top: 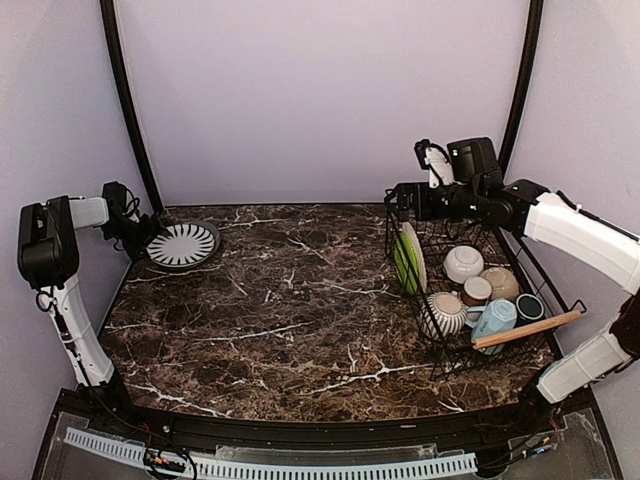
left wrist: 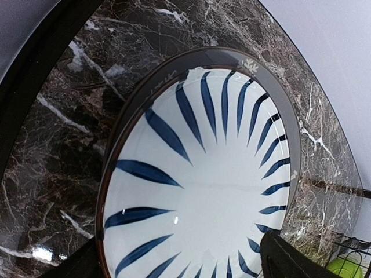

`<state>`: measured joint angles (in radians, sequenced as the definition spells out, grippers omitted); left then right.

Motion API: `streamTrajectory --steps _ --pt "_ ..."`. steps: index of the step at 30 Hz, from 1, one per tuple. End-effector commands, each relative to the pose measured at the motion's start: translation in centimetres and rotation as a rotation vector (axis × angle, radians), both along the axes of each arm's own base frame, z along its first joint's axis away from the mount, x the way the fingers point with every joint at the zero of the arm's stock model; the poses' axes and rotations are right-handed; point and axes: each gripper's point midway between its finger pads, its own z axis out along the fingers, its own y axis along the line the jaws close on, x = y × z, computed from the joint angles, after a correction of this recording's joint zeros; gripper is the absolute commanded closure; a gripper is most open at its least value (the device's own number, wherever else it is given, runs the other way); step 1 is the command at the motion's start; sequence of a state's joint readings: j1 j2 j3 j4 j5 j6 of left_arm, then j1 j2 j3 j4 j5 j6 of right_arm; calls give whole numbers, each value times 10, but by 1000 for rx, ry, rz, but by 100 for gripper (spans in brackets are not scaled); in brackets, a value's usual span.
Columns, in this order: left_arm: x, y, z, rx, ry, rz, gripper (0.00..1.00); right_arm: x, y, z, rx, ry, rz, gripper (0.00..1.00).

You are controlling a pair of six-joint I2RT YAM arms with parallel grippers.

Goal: Unload the mixed dishes from the dish rack
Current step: Place the plate on the plate, then grab the plate from the dish rack.

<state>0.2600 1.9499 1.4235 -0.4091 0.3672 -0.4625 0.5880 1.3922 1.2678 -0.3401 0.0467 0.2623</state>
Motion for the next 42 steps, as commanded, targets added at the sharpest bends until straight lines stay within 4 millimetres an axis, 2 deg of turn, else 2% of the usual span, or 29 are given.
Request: streamTrajectory --steps 1,10,13,17,23,27,30,36,39,42 --pt "5 -11 36 93 -49 -60 10 -3 -13 1 1 35 -67 1" --pt "4 -5 44 159 -33 -72 8 -1 -13 17 -17 31 -65 1" --pt "2 3 47 204 -18 -61 7 -3 -12 19 2 24 -56 1" --pt "-1 8 46 234 -1 -55 7 -8 -17 17 11 28 -71 1" --pt "-1 -6 60 205 -40 -86 7 -3 -35 4 -38 48 -112 1" --pt "2 -38 77 136 -112 -158 8 6 -43 -15 -27 131 -91 1" --pt "2 -76 95 68 -173 -241 7 9 -40 -36 -33 189 -73 5" --pt "-8 -128 110 53 -222 -357 7 20 -44 -71 -74 273 -82 27" --pt "-15 -163 117 24 -242 -439 7 20 -45 -90 -101 312 -88 39" --pt "-20 -180 117 40 -243 -479 7 23 -42 -103 -105 343 -85 48"
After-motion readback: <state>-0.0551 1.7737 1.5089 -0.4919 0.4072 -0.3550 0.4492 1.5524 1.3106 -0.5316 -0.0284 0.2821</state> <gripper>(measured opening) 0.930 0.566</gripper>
